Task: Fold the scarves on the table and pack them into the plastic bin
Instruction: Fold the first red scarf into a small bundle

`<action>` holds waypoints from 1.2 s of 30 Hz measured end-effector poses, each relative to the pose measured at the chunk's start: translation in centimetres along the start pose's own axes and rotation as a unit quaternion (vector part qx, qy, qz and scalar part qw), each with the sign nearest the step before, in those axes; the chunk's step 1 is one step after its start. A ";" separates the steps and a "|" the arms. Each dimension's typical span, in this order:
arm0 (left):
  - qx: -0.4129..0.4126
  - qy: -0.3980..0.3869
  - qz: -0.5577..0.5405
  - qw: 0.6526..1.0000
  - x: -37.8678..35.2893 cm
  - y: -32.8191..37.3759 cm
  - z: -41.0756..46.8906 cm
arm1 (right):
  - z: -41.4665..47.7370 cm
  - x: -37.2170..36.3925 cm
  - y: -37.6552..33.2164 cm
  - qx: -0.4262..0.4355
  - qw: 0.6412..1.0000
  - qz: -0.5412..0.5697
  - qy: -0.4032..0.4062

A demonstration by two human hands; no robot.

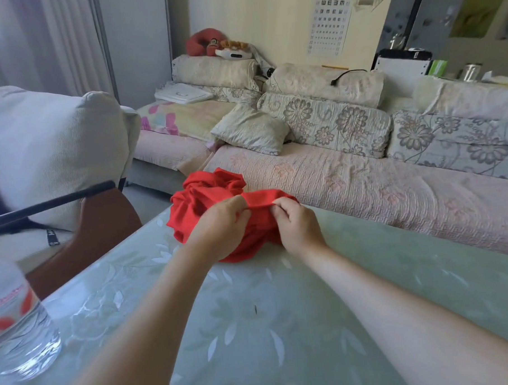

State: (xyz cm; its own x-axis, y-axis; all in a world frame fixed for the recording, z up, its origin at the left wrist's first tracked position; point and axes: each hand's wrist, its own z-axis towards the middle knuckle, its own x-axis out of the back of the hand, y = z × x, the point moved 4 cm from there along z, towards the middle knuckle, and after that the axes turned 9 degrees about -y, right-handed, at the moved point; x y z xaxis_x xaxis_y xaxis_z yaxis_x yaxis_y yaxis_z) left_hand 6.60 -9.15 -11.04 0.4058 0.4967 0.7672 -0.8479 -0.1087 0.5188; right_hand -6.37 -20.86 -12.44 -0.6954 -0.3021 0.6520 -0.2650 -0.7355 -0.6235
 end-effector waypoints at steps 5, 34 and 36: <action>0.022 -0.057 -0.053 0.997 -1.8 6.4 -4.3 | -6.4 5.4 0.3 -0.013 0.996 -0.056 -0.074; -0.122 -0.180 0.211 0.953 -16.9 22.6 -13.1 | -30.9 19.8 7.5 -0.166 0.939 -0.171 -0.247; -0.140 -0.159 0.158 0.964 -16.6 23.4 -12.6 | -30.7 18.9 8.0 -0.178 0.944 -0.143 -0.237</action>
State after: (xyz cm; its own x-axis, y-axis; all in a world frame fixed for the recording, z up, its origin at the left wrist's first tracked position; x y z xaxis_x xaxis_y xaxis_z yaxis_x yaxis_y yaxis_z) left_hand -24.26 -9.09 -16.41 0.1585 0.1837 0.9701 -0.9872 0.0484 0.1522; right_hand -42.15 -13.84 -18.35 -0.2068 -0.4222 0.8826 -0.6626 -0.6033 -0.4438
